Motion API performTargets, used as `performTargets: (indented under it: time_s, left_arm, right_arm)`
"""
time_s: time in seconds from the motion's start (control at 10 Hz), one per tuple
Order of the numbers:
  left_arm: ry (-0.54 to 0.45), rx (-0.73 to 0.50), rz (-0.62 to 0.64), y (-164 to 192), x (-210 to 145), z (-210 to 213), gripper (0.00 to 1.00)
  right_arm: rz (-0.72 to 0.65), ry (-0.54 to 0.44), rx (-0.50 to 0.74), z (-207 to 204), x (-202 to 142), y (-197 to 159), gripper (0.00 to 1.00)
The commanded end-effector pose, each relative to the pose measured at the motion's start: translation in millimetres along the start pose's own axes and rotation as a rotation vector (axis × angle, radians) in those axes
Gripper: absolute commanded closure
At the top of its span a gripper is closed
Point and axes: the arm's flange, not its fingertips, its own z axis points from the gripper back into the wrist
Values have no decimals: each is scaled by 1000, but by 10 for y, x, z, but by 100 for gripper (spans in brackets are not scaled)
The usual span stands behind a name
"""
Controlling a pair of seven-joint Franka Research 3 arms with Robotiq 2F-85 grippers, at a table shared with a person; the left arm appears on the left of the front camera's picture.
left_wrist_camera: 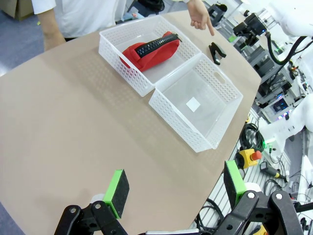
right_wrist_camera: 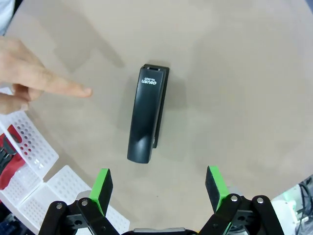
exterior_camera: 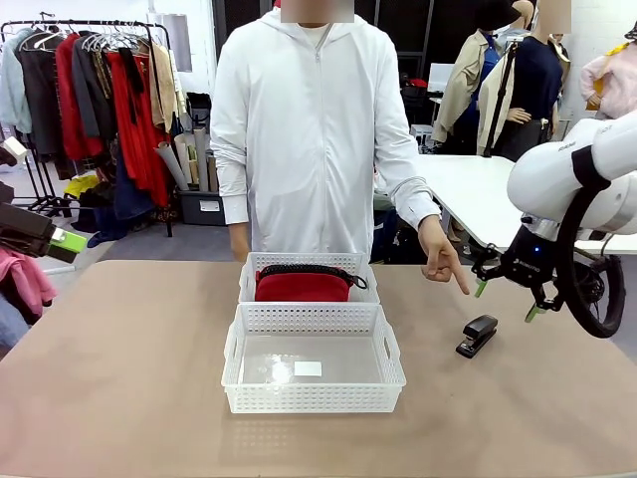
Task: Distribute items into two baskets.
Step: Pick up the Stapler that the person points to.
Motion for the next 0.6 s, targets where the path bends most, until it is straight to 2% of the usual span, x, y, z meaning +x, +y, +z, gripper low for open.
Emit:
performTargets:
  time_s: [0.0, 0.5]
  left_arm:
    - [-9, -10, 4, -7, -1, 5, 0]
    - [-9, -10, 4, -7, -1, 5, 0]
  right_arm:
    - [-25, -11, -20, -70, 39, 140, 0]
    - [-57, 26, -51, -326, 184, 255, 0]
